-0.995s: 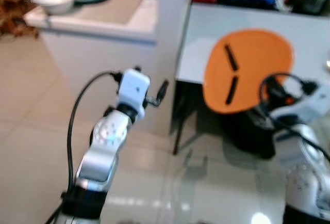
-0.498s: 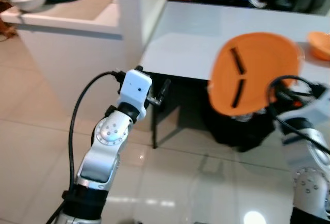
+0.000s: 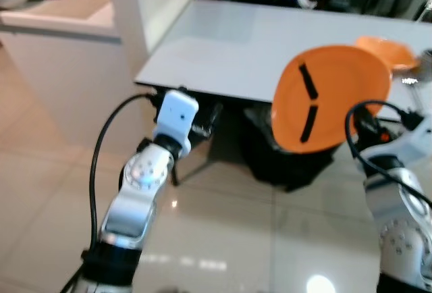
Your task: Setting the table
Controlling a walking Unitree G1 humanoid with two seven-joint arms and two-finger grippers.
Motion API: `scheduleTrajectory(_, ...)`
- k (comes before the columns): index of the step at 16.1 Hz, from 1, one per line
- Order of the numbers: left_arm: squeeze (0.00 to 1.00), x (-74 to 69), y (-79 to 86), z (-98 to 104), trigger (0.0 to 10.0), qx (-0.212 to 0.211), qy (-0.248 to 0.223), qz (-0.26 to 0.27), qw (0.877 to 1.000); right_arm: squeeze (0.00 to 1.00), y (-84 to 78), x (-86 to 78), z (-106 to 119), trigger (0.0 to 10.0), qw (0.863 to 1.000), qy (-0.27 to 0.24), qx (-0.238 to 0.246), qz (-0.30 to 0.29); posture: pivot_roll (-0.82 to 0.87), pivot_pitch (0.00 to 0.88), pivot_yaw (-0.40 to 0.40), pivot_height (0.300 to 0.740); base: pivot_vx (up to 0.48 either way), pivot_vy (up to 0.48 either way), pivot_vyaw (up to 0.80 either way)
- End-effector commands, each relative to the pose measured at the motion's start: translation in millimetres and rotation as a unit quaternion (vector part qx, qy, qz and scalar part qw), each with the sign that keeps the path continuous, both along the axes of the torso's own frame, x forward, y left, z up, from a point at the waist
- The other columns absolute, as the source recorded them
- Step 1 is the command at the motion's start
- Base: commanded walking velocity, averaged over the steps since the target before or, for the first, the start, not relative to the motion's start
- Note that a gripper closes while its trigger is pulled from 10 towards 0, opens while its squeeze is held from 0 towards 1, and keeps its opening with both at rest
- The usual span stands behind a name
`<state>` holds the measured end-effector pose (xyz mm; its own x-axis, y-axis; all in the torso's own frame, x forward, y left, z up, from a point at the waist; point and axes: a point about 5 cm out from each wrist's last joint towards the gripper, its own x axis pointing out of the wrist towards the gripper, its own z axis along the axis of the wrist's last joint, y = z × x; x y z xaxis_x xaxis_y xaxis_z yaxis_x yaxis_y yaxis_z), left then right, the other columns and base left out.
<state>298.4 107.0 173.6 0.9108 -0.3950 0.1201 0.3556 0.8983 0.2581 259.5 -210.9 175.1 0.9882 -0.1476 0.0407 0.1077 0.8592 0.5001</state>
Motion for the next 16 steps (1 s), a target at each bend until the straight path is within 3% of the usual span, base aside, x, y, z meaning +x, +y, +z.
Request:
scheduleTrajectory(1, 0.0, 0.6, 4.7, 0.7, 10.0, 0.005, -0.002, 0.006, 1.0, 0.0, 8.2, 1.9, 11.1, 10.0, 0.999, -0.029, -0.003, 0.014, -0.02, 0.003, -0.003, 0.74, 0.0, -0.48, 0.0)
scheduleTrajectory(6, 0.0, 0.4, 6.3, 0.5, 10.0, 0.003, -0.001, 0.009, 1.0, 0.0, 11.1, 3.0, 7.8, 10.0, 1.0, -0.02, -0.009, 0.021, -0.01, 0.0, -0.007, 0.74, 0.0, -0.48, 0.0)
scheduleTrajectory(8, 0.0, 2.3, 7.8, -2.2, 10.0, -0.007, 0.016, 0.023, 1.0, 0.0, 13.2, 4.3, 2.0, 10.0, 1.0, 0.001, -0.008, 0.022, -0.01, 0.0, -0.01, 0.74, 0.0, 0.0, 0.0)
scheduleTrajectory(10, 0.0, 4.6, 9.5, -6.2, 10.0, 0.014, 0.026, 0.034, 0.999, 0.0, 15.6, 5.0, -3.8, 10.0, 0.999, 0.025, -0.027, 0.031, -0.01, 0.0, -0.009, 0.74, 0.0, 0.0, 0.0)
scheduleTrajectory(12, 0.0, 5.3, 11.1, -3.8, 10.0, -0.004, 0.024, 0.029, 0.999, 0.0, 18.2, 7.0, -11.1, 10.0, 0.998, 0.045, -0.02, 0.03, -0.02, 0.003, -0.008, 0.74, 0.0, 0.0, 0.0)
scheduleTrajectory(16, 0.0, 4.6, 9.9, -0.6, 10.0, -0.014, 0.022, 0.023, 0.999, 0.0, 27.5, 13.1, -11.5, 10.0, 0.998, 0.044, -0.008, 0.054, -0.01, 0.004, -0.008, 0.74, 0.32, 0.0, -0.65)
